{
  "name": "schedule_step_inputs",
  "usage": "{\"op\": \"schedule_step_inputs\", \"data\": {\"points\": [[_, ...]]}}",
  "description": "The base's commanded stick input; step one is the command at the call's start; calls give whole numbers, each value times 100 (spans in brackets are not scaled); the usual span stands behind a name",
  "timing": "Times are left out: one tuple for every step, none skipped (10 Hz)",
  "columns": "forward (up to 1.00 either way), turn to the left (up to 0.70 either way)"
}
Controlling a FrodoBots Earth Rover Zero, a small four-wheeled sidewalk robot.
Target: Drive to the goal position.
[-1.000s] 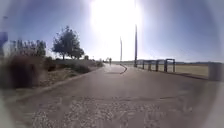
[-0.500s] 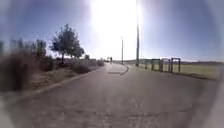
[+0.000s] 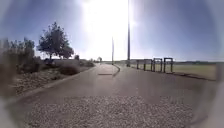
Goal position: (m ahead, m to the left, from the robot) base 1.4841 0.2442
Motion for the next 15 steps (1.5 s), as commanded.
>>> {"op": "schedule_step_inputs", "data": {"points": [[100, 0], [100, 0], [100, 0], [100, 0], [100, 0], [100, 0], [100, 0], [100, 0], [100, 0], [100, 0], [100, 0], [100, 0], [100, 0], [100, 0], [100, 0]]}}
